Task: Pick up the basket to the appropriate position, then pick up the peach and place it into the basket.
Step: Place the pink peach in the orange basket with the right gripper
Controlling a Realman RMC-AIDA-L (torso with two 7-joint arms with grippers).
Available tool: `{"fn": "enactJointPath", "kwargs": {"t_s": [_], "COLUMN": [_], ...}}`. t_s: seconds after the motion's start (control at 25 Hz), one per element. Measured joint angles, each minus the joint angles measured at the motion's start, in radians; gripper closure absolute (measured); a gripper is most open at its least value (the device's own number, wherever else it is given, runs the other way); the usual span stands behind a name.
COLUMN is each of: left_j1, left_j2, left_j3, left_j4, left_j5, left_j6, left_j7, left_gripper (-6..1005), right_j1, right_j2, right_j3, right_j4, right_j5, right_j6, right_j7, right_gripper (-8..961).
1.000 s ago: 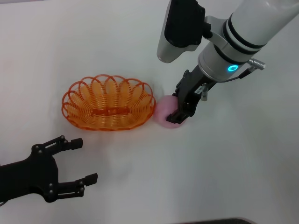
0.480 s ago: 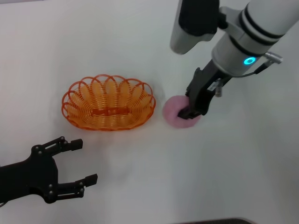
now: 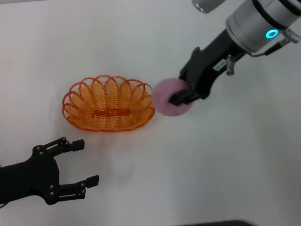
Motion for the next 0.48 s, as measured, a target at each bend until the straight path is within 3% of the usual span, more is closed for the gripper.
{"fn": "enactJointPath", "kwargs": {"t_s": [0.16, 0.48], "left_j1": [-0.002, -0.005], "left_j2": [0.000, 0.002], "left_j3": [0.001, -0.005], "left_j4": [0.001, 0.008], "left_j5": [0.000, -0.002], "left_j6": [0.002, 0.010], "left_j7": [0.000, 0.000], "left_gripper": [104, 157], "right_j1": [0.004, -0.010], "right_j2": [0.000, 0.003], "right_j3": [-0.027, -0.182], "right_j4": [0.006, 0.025], "right_j5": [0.074, 0.198], "right_j6": [0.048, 0.284], "right_j7": [-0.020, -0.015], "right_gripper": [632, 631]}}
